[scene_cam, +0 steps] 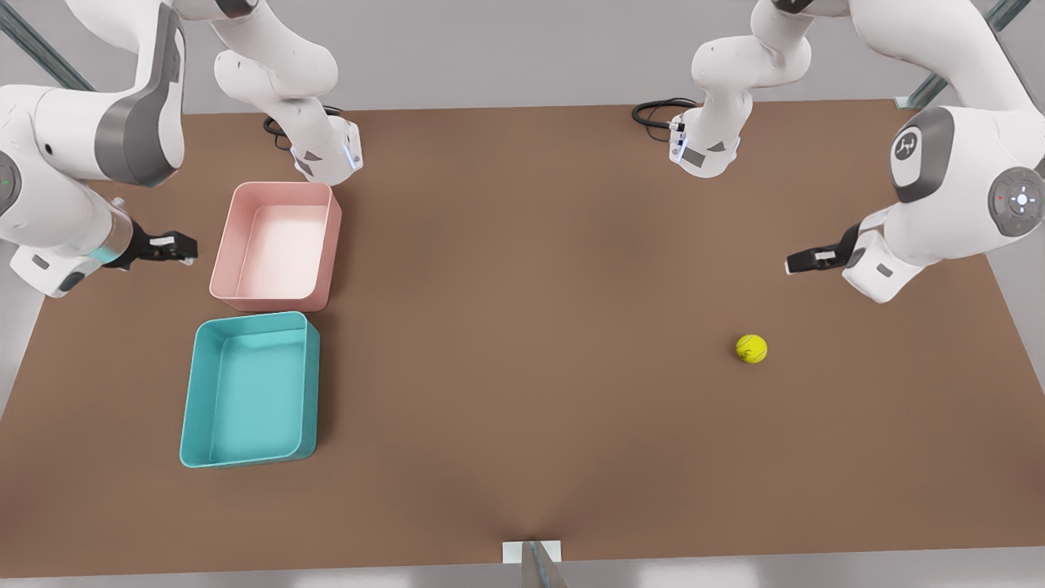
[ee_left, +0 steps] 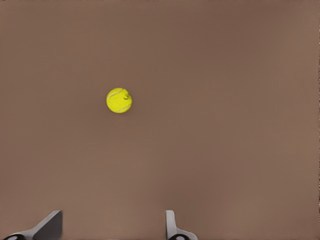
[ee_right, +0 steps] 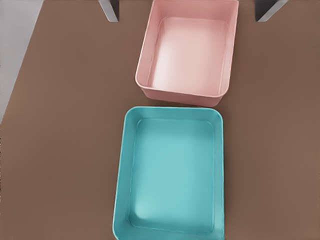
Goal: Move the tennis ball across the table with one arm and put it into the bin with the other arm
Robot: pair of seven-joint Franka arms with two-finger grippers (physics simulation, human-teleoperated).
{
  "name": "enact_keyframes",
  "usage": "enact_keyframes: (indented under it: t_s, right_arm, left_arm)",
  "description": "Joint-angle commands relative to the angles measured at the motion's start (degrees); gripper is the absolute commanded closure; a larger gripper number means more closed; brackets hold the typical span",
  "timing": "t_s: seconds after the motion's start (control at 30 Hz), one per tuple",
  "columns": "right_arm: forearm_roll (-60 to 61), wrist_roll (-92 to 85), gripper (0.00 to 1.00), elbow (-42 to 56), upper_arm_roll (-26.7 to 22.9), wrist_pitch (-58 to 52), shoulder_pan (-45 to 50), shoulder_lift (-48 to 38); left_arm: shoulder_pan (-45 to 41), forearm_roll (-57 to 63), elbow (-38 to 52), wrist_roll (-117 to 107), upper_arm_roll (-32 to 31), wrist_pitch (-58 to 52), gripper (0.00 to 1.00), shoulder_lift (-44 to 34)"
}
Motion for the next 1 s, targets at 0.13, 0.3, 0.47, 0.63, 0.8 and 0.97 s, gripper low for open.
enact_keyframes:
  t_s: [0.13, 0.3, 0.47, 0.63, 0.8, 0.97]
  right_arm:
    - [-0.9, -4.0, 0.0, -1.4, -0.1, 1.2, 0.3, 0.8]
    - [-1.0, -3.6, 0.0, -2.8, -0.2, 1.2, 0.3, 1.5]
    - [-3.1, -3.6, 0.0, -2.6, -0.6, 1.3, 0.3, 1.9]
    - [-4.0, -3.5, 0.0, -2.2, -1.4, 1.8, 0.3, 3.0]
    - [-4.0, -3.1, 0.0, -2.1, -1.8, 1.4, 0.3, 3.3]
    - [-3.3, -3.2, 0.0, -2.3, -1.8, 0.2, 0.3, 3.3]
  left_arm:
    - [-0.1, -0.1, -13.7, 17.0, -0.3, 25.1, 0.48, 0.1]
    - [2.6, 3.5, -20.7, 47.1, 2.3, 32.4, 0.79, 3.7]
    - [2.8, 16.4, -20.7, 84.3, 2.7, 37.2, 0.79, 7.1]
    - [4.2, 15.8, -20.2, 117.6, 2.6, 38.3, 0.79, 11.7]
    - [4.6, 17.7, -23.2, 119.0, 2.6, 45.6, 0.79, 13.8]
    - [4.6, 18.8, -23.7, 120.6, 2.6, 50.5, 0.79, 15.7]
